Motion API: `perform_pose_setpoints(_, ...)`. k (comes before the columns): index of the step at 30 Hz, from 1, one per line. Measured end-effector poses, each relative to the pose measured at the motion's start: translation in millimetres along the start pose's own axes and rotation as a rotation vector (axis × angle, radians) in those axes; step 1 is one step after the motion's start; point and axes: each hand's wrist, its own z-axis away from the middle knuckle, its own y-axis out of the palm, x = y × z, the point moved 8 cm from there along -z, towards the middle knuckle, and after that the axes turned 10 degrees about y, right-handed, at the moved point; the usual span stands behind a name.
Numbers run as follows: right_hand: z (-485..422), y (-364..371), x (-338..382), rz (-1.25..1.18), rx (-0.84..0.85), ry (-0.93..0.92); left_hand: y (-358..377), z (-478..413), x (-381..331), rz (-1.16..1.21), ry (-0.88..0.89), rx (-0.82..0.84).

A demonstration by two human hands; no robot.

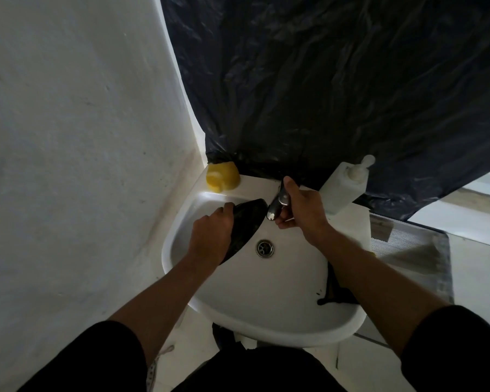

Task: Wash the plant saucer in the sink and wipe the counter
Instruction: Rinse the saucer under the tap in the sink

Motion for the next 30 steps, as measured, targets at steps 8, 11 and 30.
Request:
perform_pose_setpoints(8,-1,0,-1,0.007,0.010,0.010,-1,0,-1,-0.033,-0.013,-0.022)
perform_pose_setpoints(11,-2,0,-1,0.013,0.003,0.016,2,-1,-1,-0.010,-0.019,-0.002)
perform_pose_setpoints(30,4,12,-2,-0.215,0.055,0.195,46,10,27,0.683,-0.492,-0.037)
